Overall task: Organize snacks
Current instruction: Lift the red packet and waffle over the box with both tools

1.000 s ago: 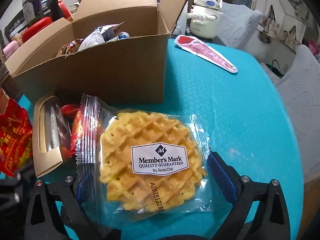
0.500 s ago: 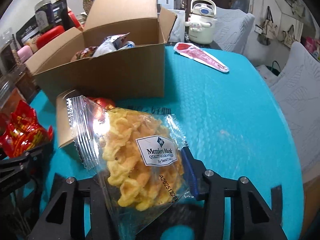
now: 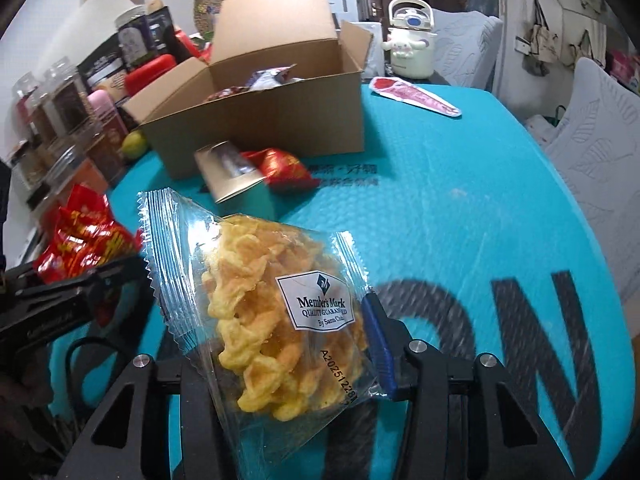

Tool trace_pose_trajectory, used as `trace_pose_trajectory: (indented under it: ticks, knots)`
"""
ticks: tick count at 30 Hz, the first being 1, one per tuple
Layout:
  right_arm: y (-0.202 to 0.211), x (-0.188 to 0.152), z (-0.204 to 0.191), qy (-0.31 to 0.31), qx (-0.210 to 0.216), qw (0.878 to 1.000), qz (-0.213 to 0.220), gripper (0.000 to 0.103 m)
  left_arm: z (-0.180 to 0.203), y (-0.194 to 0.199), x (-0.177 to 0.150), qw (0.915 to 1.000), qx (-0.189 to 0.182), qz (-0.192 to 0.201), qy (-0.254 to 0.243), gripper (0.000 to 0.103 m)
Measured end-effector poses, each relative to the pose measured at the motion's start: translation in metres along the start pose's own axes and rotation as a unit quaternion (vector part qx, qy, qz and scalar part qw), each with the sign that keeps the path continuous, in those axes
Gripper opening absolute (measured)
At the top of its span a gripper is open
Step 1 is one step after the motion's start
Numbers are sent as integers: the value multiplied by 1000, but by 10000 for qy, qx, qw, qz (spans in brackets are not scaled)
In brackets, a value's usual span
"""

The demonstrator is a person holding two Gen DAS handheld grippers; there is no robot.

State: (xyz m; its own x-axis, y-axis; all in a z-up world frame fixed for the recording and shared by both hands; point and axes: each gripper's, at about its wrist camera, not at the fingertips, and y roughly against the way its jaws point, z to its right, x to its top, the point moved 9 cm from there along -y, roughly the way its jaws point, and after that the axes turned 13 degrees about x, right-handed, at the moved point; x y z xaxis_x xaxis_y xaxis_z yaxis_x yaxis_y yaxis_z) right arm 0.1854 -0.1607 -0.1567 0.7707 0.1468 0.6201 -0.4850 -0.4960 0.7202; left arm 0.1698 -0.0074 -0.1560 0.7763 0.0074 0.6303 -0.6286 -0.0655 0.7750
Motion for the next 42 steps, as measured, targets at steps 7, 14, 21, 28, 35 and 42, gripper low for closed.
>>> trace_pose_trajectory:
  ticks: [7, 14, 21, 28, 35, 42]
  knots:
    - [12, -11, -37, 226, 430, 9988, 104, 48, 3, 30, 7, 9996, -84, 273, -59, 35]
    - [24, 0, -64, 418, 833, 9953, 258, 48, 8, 53, 22, 9987, -140, 486, -118, 35]
    - [39, 22, -76, 597, 1036, 9917, 463, 48, 14, 74, 47, 9968, -257, 746, -160, 35]
    - [57, 59, -84, 937, 1073, 9870, 740, 48, 17, 89, 77, 9939, -352, 1033, -182, 35]
    - [70, 100, -87, 1171, 1094, 9823, 965, 48, 17, 103, 116, 9892, -478, 1378, -123, 35]
    - [76, 141, -87, 1299, 1150, 9779, 1166, 48, 15, 112, 158, 9835, -498, 1731, -147, 36]
